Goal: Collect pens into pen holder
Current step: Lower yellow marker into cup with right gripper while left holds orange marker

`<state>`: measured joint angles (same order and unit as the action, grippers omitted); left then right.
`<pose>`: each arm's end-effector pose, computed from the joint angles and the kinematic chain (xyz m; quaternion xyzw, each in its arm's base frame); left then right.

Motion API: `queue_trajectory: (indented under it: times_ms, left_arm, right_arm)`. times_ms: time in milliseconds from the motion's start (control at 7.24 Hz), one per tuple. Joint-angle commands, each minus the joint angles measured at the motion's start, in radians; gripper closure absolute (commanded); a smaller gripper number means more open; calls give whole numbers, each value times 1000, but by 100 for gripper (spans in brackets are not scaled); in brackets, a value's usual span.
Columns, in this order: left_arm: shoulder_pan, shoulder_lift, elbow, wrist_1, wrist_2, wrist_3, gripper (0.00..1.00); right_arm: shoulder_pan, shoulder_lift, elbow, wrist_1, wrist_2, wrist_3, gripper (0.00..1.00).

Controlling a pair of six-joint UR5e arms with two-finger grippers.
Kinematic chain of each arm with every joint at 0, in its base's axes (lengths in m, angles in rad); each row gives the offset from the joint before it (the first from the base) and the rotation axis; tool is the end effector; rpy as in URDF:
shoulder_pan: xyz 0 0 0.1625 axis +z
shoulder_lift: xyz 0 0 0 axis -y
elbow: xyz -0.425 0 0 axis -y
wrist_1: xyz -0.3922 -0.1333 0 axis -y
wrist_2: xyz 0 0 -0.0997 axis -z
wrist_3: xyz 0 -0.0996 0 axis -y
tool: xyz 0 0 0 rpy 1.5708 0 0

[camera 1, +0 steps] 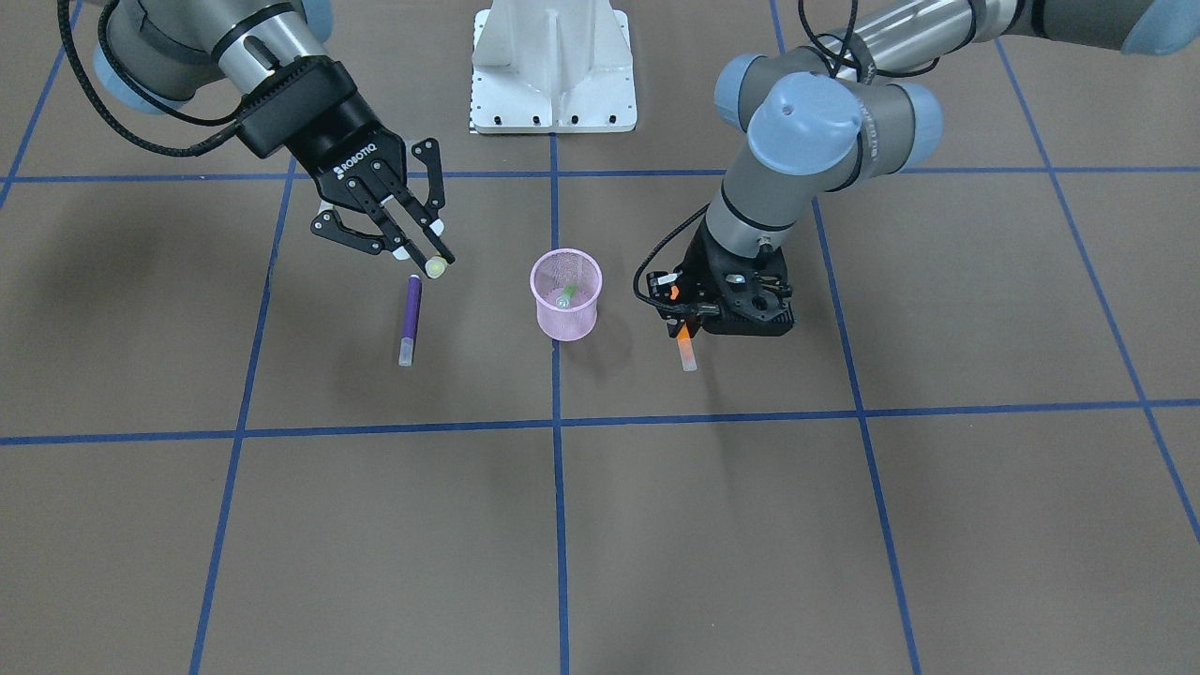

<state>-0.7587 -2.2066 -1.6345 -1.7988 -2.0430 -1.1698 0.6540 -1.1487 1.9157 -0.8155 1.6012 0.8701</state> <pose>0.4353 -0.5339 0.2254 0.0633 0.4784 -0.0517 0.8743 -0.3658 -0.4445 0.1833 0.4237 -0.5443 -0.0274 0.7235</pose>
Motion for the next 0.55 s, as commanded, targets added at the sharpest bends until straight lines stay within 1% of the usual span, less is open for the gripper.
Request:
queue_trajectory:
  times_ms: [0,138,276,414]
  left_arm:
    - [-83,1,-24,-1,-6,48,100]
    - [-86,4,-28,1,-3,83,100]
    - [-96,4,-27,-1,-3,85,100]
    - [-106,5,-27,1,-6,87,100]
  right_arm:
    - [-77,87,-67,-11,-114,19,100]
    - [-150,115,-87,-11,-259,23,100]
    - [-210,151,-136,-13,-333,21,100]
    - [-243,206,-232,-5,-424,18,100]
